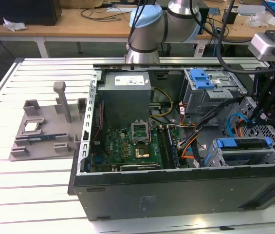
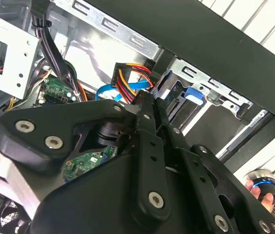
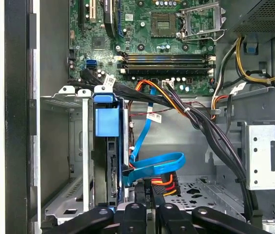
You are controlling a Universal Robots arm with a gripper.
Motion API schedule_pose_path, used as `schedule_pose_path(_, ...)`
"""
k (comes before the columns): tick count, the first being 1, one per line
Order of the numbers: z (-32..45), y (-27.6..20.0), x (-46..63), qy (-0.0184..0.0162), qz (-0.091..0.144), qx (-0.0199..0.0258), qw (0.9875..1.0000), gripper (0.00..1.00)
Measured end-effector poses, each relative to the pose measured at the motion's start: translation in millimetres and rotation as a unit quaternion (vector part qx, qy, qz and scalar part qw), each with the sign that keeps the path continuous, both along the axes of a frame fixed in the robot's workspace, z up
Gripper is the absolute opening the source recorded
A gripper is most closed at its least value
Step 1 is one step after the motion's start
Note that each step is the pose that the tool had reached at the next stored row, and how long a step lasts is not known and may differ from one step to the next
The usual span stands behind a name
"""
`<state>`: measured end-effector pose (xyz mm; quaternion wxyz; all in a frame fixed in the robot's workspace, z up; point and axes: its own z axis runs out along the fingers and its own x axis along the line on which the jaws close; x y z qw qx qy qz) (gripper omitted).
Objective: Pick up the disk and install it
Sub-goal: 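Insert the first disk wire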
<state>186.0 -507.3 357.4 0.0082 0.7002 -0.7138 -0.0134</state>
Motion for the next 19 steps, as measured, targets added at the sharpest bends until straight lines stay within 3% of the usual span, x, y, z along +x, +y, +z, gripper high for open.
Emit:
schedule_pose_path(3, 0.0, -0.7, 0.0, 0.0, 0.0, 0.0, 1.0, 0.17)
schedule_pose_path(7, 0.0, -7.1, 0.0, 0.0, 0.0, 0.0, 1.0, 0.17)
schedule_pose_path(11, 0.0, -21.9, 0.0, 0.0, 0.0, 0.0001, 1.0, 0.17)
schedule_pose_path(17, -0.1, -35.9, 0.0, 0.0, 0.0, 0.0, 1.0, 0.17)
schedule_pose_path(19, -0.3, -37.5, 0.1, 0.0, 0.0, 0.0, 1.0, 0.17)
